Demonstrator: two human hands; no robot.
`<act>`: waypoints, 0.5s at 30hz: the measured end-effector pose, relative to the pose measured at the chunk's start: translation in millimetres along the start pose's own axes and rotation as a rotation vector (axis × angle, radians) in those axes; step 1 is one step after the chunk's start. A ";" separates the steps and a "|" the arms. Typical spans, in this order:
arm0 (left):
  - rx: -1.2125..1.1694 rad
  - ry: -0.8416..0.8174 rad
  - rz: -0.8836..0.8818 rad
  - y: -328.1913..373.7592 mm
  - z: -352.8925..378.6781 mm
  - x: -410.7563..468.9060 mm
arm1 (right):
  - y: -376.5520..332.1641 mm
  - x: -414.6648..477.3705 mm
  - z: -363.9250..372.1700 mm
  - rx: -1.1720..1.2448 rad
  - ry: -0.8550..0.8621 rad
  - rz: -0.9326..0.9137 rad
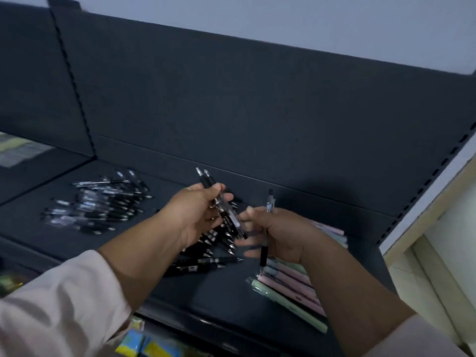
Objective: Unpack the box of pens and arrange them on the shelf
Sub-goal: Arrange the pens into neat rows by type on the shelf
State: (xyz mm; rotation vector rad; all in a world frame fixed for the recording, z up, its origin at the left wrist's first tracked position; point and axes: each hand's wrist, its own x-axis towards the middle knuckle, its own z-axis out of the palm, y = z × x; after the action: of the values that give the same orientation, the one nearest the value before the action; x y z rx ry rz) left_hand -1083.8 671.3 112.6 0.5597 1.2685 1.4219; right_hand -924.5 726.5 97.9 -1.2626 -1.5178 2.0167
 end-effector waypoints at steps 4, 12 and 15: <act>-0.063 0.104 0.002 19.5 -68.2 -6.0 | -5.8 23.1 53.5 -0.077 0.205 -0.088; -0.120 0.280 0.007 51.9 -212.4 -25.1 | -18.1 87.9 192.2 -0.720 0.126 -0.097; -0.140 0.327 -0.007 61.4 -262.8 -32.4 | -15.8 112.8 239.0 -0.882 0.156 -0.227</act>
State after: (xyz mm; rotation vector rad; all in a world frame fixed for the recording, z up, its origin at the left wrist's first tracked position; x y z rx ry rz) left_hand -1327.1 551.4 94.6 0.2325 1.4087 1.6275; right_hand -1180.8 665.4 71.7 -1.3765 -2.4407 1.0666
